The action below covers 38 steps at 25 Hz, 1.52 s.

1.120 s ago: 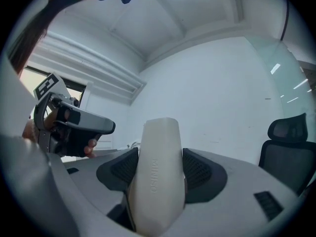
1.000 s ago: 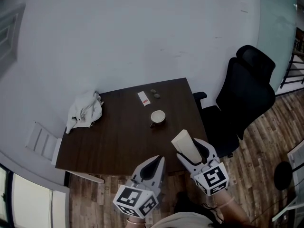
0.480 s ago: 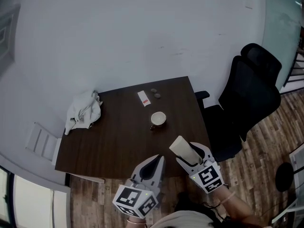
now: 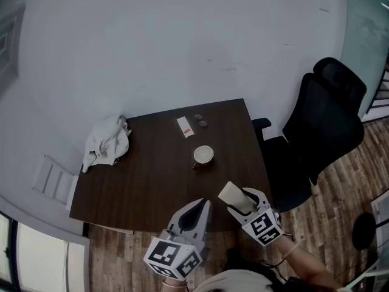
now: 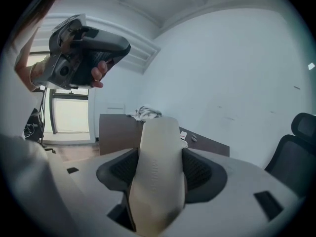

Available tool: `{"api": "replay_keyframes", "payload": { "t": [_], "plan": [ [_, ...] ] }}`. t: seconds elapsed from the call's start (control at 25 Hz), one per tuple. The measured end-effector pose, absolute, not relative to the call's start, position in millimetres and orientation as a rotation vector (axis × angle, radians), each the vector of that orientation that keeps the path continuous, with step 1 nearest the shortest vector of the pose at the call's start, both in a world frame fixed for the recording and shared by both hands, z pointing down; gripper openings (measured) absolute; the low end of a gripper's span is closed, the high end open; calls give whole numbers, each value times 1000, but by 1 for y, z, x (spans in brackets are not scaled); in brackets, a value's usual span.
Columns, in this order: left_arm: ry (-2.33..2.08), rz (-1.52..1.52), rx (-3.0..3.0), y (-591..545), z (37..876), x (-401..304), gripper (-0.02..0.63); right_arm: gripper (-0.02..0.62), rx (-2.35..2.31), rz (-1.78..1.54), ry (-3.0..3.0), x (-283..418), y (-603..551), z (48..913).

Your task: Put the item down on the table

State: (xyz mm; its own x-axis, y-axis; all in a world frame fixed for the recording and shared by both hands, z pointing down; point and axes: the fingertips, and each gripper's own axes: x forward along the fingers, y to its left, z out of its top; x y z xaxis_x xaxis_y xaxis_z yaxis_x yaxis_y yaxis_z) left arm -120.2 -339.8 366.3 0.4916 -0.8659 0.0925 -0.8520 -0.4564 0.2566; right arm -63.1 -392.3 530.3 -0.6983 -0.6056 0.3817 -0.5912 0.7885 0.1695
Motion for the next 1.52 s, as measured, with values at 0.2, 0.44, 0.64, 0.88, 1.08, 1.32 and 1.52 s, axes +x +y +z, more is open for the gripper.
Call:
{"api": "replay_keyframes", "payload": {
  "t": [0.2, 0.44, 0.64, 0.88, 1.08, 1.32, 1.52],
  "plan": [
    [-1467, -68, 2454, -347, 371, -121, 17, 288, 853, -57, -2506, -60, -402, 554],
    [-1464, -49, 2430, -353, 380, -121, 17, 288, 797, -51, -2445, -61, -408, 583],
    [-1461, -40, 2416, -358, 385, -124, 17, 288, 748, -64, -2390, -63, -411, 606],
    [-1448, -38, 2412, -362, 391, -124, 17, 288, 705, -78, -2345, -66, -416, 626],
    [-1455, -24, 2394, -366, 393, -127, 17, 288, 675, -80, -2311, -69, -420, 640],
    [-1467, -24, 2378, -371, 396, -135, 17, 288, 644, -74, -2277, -74, -426, 653],
    [-1469, -20, 2365, -376, 400, -137, 17, 288, 607, -83, -2240, -78, -432, 666]
  ]
}}
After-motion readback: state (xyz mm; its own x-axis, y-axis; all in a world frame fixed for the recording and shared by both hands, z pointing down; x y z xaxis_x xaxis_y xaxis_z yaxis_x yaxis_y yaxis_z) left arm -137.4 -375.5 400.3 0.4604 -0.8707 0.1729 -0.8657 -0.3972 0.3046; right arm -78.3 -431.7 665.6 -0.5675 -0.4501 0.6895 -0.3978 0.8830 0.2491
